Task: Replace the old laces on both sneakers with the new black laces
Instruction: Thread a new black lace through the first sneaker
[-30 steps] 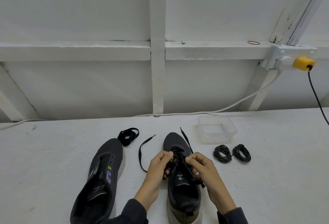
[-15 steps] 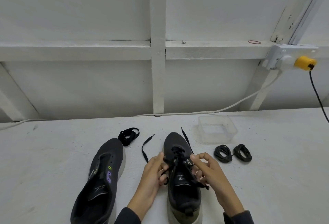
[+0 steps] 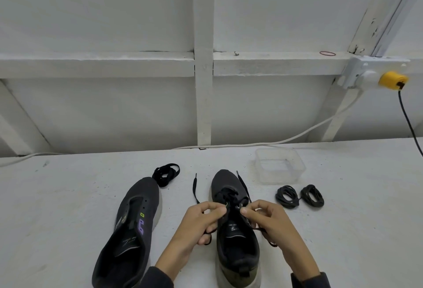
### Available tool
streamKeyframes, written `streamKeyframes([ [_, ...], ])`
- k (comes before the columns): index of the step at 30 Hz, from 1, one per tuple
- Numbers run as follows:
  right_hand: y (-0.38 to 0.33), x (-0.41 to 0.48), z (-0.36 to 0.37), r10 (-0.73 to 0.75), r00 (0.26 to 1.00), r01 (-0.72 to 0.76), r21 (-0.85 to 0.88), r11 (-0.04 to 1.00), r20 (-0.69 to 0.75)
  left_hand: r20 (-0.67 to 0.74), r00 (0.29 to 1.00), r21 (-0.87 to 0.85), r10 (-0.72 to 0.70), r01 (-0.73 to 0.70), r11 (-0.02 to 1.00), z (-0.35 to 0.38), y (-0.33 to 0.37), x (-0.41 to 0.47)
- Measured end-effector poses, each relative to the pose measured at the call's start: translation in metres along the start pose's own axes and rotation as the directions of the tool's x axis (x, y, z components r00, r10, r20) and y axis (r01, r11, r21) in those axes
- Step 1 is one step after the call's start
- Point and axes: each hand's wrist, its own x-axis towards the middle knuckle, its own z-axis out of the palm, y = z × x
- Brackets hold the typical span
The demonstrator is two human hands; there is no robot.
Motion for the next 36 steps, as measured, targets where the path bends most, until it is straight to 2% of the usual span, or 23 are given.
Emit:
streamKeyframes([
  [4,0.001,0.003,0.002,-0.037,0.999,0.038,-0.092,0.995,0.004,-0.015,1.0,0.08,0.022,-0.021,0.997,0.007,0.001,0.006],
  [9,0.006,0.007,0.004,-0.02,0.999,0.026,-0.177,0.984,0.035,0.004,1.0,0.081,0.031,-0.031,0.996,0.013,0.0,0.008],
  [15,0.008,0.006,0.006,0.079,0.996,-0.081,-0.06,0.995,-0.045,-0.051,0.998,-0.004,0.036,-0.037,0.999,0.018,-0.012,0.004],
  [18,0.009,0.007,0.004,0.109,0.993,-0.112,-0.062,0.992,-0.053,-0.075,0.997,-0.089,0.03,-0.037,0.995,0.018,-0.015,0.001],
  [21,0.007,0.006,0.005,0.089,0.996,-0.09,-0.076,0.993,-0.018,-0.072,0.997,-0.11,0.012,-0.02,0.994,0.017,-0.012,0.003],
  [24,0.003,0.004,0.007,0.04,0.999,-0.037,-0.09,0.995,0.032,-0.053,0.999,-0.035,-0.001,-0.001,0.999,0.018,-0.005,0.006],
  [29,0.004,0.003,0.008,-0.052,0.997,0.057,-0.096,0.994,0.061,-0.049,0.997,-0.004,0.056,-0.057,0.998,0.021,-0.007,0.01],
  [32,0.007,0.003,0.008,-0.019,0.999,0.022,-0.081,0.996,0.036,-0.062,0.997,-0.046,0.05,-0.052,0.998,0.021,-0.012,0.009],
  [36,0.01,0.004,0.009,0.094,0.994,-0.095,-0.014,0.995,-0.053,-0.137,0.99,-0.128,0.043,-0.061,0.99,0.026,-0.019,0.007],
])
